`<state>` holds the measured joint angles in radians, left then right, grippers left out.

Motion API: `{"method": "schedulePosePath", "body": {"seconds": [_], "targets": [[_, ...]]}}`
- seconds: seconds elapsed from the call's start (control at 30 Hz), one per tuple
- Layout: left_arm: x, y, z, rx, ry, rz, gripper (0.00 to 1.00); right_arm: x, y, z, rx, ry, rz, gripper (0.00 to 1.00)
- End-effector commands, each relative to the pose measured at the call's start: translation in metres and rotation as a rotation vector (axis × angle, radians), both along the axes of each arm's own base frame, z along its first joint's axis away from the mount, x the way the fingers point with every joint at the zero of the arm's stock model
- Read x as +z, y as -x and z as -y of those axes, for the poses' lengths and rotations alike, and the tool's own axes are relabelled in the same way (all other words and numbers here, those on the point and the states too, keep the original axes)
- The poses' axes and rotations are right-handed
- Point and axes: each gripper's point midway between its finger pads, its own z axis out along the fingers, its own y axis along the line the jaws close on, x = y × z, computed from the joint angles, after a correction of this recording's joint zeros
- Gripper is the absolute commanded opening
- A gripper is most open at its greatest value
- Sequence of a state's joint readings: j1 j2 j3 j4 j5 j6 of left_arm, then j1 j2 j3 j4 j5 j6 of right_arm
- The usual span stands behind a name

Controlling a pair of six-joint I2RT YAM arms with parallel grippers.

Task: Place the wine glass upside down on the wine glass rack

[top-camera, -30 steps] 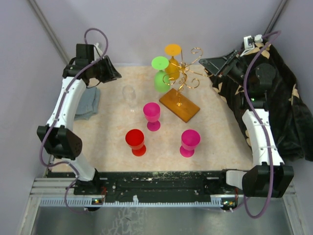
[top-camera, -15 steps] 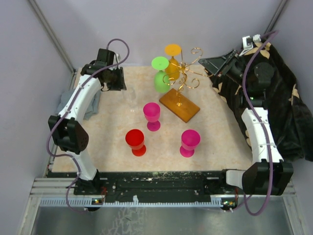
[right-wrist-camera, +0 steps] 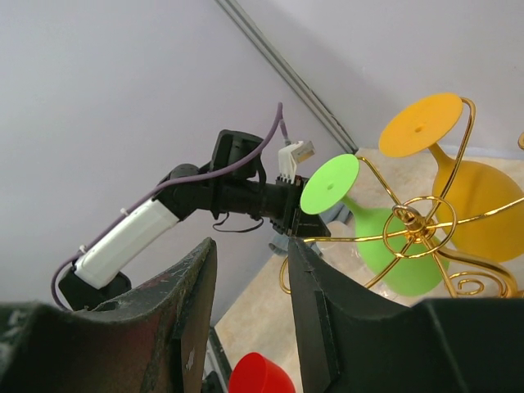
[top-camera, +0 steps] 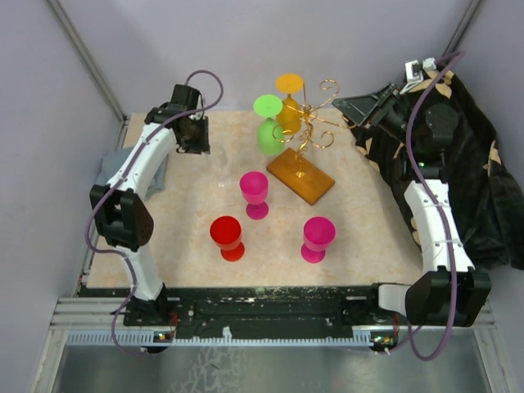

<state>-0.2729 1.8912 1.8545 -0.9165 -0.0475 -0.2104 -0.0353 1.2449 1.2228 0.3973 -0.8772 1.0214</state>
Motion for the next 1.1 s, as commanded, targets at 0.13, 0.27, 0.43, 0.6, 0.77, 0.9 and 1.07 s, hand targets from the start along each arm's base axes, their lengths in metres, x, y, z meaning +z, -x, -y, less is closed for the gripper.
{"method": "schedulePosePath", "body": {"seconds": [0.13,0.27,0.43,0.6,0.77,0.9,1.07], "targets": [[0.004,-0.015,0.006,-0.005,-0.036,0.040,0.23,0.010,0.001,0.001,-0.010,0.007,0.051,0.41],[0.001,-0.017,0.010,-0.012,-0.040,0.037,0.21,0.009,0.001,0.001,-0.012,0.010,0.050,0.41],[-0.003,-0.016,0.011,-0.016,-0.060,0.029,0.02,0.010,0.001,0.001,-0.015,0.010,0.053,0.41],[-0.001,-0.015,0.009,-0.009,-0.077,0.035,0.00,0.008,0.001,0.001,-0.016,0.009,0.049,0.40],[0.014,-0.016,0.002,0.017,-0.094,0.075,0.00,0.008,0.003,0.001,-0.017,0.008,0.046,0.40],[0.039,-0.018,-0.006,0.057,-0.104,0.141,0.00,0.008,0.003,0.001,-0.017,0.008,0.045,0.40],[0.080,-0.021,-0.022,0.135,-0.025,0.244,0.00,0.010,0.004,0.001,-0.019,0.008,0.046,0.41]]}}
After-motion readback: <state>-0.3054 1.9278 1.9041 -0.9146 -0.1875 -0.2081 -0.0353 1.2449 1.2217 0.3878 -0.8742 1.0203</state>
